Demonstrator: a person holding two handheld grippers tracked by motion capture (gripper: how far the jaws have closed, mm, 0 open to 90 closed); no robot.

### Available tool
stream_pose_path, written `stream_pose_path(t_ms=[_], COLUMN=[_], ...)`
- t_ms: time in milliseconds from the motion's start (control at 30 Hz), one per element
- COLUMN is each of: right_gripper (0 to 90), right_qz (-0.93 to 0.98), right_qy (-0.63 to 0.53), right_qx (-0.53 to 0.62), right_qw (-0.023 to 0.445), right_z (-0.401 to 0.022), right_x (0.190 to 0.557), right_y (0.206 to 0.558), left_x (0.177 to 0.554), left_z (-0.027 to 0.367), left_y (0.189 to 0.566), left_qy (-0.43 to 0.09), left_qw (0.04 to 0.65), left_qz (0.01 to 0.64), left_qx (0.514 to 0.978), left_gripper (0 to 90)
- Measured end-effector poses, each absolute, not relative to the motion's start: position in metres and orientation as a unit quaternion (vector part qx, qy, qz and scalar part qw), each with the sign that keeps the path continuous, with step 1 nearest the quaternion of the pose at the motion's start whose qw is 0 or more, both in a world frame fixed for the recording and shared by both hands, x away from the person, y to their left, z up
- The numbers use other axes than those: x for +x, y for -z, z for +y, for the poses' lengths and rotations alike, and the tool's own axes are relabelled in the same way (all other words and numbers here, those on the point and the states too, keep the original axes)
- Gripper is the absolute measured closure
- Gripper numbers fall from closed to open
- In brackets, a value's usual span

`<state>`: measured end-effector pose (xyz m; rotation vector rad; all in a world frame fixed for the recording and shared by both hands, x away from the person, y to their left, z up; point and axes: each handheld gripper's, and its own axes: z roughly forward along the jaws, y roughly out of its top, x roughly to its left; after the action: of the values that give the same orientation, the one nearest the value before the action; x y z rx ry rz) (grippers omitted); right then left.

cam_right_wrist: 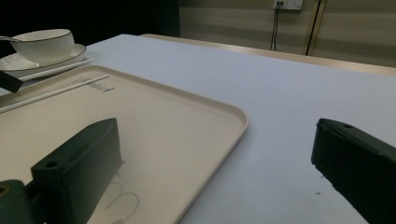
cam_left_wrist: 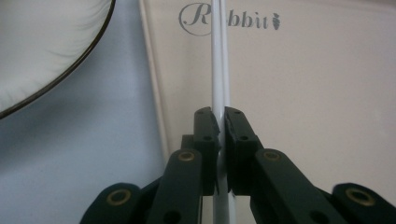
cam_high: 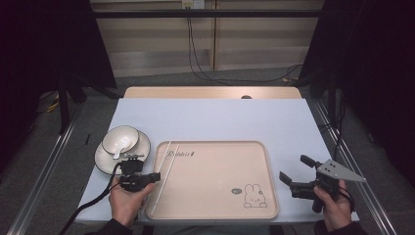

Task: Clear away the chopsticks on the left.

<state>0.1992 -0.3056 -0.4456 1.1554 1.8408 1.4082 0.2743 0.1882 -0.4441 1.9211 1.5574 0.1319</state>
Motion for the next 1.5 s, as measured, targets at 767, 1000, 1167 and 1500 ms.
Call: stream_pose_path(t_ms=[767,1000,1167,1500], right_gripper=[1.4,1.5,1.4,1.4], right_qz=[0.687,0.686,0.687,0.685], right_qy=[-0.525,-0.526,-0.525,-0.527], right_qx=[0.426,0.427,0.426,0.427], right_qw=[0.268,0.267,0.267,0.266], right_z=[-0.306,-0.305,-0.306,-0.306], right_x=[0.199,0.199,0.199,0.198], right_y=[0.446,0.446,0.446,0.445], left_x=[0.279,0.278,0.278,0.276], left_z=[0.158,0.158,0.158,0.161], left_y=[0.461,0.460,0.461,0.455], left_qy=[-0.033,-0.034,-0.038,-0.043], left_qw=[0.316,0.314,0.314,0.351], left_qz=[0.607,0.601,0.598,0.543], left_qx=[0.728,0.734,0.736,0.762], left_gripper=[84.2,83.7,83.6,67.3])
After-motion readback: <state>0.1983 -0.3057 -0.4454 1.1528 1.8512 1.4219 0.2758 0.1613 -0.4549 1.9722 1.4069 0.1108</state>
